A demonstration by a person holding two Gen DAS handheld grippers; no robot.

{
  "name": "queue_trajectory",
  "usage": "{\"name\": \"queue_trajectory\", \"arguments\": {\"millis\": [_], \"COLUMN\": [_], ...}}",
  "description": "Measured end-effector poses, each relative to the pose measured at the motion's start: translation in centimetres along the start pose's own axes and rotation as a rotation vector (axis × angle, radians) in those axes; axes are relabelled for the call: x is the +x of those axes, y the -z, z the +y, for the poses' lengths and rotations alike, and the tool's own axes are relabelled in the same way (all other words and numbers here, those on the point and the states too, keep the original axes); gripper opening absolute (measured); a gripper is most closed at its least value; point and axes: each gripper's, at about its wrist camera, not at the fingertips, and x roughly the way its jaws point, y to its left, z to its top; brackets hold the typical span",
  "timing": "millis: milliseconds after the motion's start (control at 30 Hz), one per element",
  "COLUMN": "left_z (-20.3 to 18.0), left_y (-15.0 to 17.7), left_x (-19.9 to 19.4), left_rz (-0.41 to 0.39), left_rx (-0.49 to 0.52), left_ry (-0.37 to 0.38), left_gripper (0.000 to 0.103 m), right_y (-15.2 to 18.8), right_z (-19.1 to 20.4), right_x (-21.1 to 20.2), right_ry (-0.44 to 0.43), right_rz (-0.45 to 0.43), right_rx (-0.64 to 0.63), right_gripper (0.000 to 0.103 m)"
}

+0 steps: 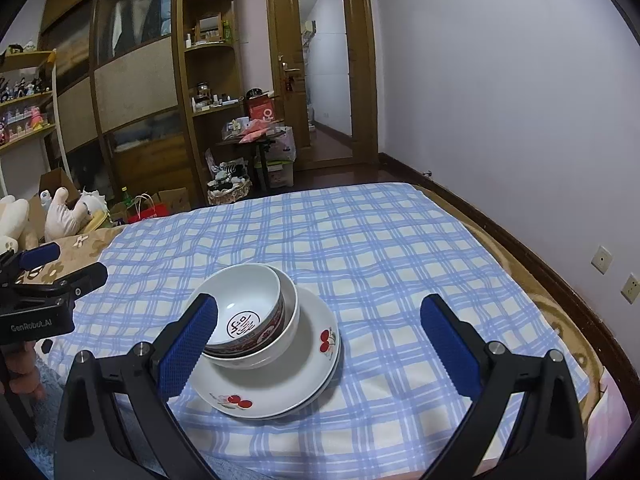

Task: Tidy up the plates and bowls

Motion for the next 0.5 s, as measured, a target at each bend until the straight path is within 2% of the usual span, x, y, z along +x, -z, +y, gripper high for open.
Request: {"name": "queue_trajectory", "arguments": {"millis": [500], "left_z": [-0.04], "left_y": [0.0], "left_x": [-0.02], "left_rz": [0.0], "left_rx": [-0.001], "left_ry": [-0.003], "left_gripper": [0.102], "right_y": [0.03], "right_z": [0.1], "right_x": [0.01], "right_ry": [0.0], "right_rz": [0.002], "right_rx": [0.001], "right_gripper": [0.103]}}
